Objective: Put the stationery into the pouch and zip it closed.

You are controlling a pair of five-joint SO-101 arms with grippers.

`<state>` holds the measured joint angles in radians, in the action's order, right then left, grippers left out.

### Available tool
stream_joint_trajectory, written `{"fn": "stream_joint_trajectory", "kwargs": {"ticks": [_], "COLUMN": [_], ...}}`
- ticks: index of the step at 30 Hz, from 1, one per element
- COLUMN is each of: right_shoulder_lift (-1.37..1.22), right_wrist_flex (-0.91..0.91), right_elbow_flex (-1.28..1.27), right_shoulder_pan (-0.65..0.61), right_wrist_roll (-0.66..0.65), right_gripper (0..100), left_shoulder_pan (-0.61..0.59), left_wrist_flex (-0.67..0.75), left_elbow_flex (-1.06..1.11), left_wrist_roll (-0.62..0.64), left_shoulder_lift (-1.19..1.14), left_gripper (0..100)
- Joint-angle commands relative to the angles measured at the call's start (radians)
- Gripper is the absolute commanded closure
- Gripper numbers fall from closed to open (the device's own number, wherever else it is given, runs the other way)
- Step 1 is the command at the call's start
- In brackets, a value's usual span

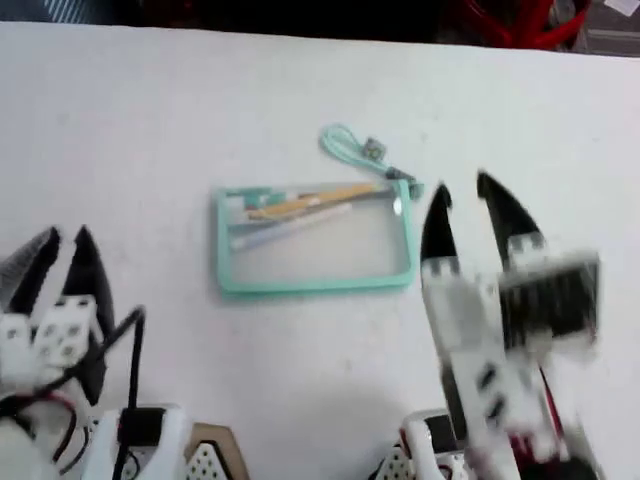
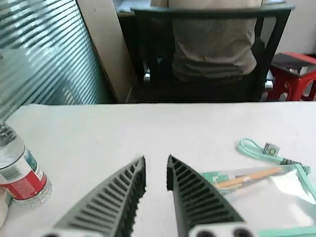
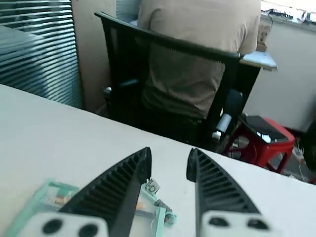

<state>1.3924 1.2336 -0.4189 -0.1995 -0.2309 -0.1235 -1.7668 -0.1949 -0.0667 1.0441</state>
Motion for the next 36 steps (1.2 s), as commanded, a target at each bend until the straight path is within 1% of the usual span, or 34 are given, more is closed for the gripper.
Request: {"fn": "stream_joint_trajectory", "kwargs": {"ticks": [1,3,6,11,15,18,20,22,25,27,29,31,34,36], "right_shoulder_lift": [0.122,0.177,0.251,0.325,0.401,0.414,0.407,0.410,0.410,0.410,0.409,0.409,0.409,0.409], "right_wrist_flex": [0.186,0.240,0.260,0.268,0.278,0.323,0.344,0.358,0.357,0.338,0.308,0.245,0.117,0.016], "right_elbow_flex": [0.110,0.147,0.164,0.158,0.114,0.130,0.143,0.141,0.135,0.107,0.051,-0.060,-0.288,-0.466], "right_shoulder_pan": [-0.019,-0.008,-0.008,-0.007,-0.005,0.005,0.054,0.139,0.268,0.303,0.295,0.252,0.150,0.108], "right_wrist_roll": [-0.068,-0.091,-0.089,-0.086,-0.092,-0.086,-0.089,-0.086,-0.084,-0.084,-0.084,-0.084,-0.094,-0.094], "right_gripper": [87.2,87.2,87.2,87.2,87.2,87.2,87.2,87.2,87.2,87.2,87.2,87.2,87.2,87.2], "left_shoulder_pan": [0.004,0.004,0.004,0.004,0.004,0.004,0.004,0.002,-0.024,-0.033,-0.031,-0.027,-0.027,-0.033], "left_wrist_flex": [0.025,0.023,0.018,0.031,0.161,0.313,0.410,0.506,0.612,0.675,0.713,0.736,0.798,0.841], "left_elbow_flex": [0.044,0.054,0.081,0.233,0.517,0.787,0.950,1.077,1.197,1.258,1.313,1.367,1.485,1.583], "left_wrist_roll": [-0.006,-0.006,-0.006,-0.009,-0.012,-0.014,-0.014,-0.014,-0.008,-0.006,-0.006,-0.006,-0.011,-0.012], "left_shoulder_lift": [0.005,0.005,0.027,0.209,0.417,0.587,0.713,0.808,0.766,0.751,0.751,0.751,0.751,0.751], "left_gripper": [90,90,90,91,91,90,90,90,90,90,90,90,90,90]}}
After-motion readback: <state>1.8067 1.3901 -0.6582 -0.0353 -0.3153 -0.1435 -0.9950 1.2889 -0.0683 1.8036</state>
